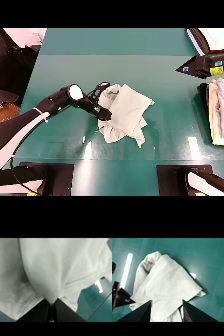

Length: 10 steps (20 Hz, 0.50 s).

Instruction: Fold the shirts.

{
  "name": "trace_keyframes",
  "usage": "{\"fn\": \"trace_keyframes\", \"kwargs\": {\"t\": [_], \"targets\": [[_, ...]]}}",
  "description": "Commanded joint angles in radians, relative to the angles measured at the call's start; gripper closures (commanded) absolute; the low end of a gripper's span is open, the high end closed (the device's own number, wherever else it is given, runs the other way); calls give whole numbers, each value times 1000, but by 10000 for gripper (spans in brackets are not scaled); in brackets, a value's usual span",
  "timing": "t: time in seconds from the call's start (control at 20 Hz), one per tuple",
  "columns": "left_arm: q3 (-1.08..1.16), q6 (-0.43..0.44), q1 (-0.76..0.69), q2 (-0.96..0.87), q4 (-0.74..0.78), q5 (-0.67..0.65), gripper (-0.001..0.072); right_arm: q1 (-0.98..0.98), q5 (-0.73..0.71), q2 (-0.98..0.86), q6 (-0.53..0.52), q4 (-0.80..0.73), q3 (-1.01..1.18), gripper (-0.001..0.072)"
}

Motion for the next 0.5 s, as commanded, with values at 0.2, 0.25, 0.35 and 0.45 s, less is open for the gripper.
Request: {"fn": "trace_keyframes", "kwargs": {"t": [0.2,0.25,0.35,0.45], "targets": [[390,-29,1,180,331,-249,676,-69,40,-2,0,-2,-42,279],[435,-29,1,212,367,-249,676,-66,24,-2,0,0,-93,279],[517,-31,1,264,451,-246,676,-37,-39,-2,0,0,-233,279],[595,-61,1,291,520,-246,676,10,-156,-2,-1,9,-391,250]]}}
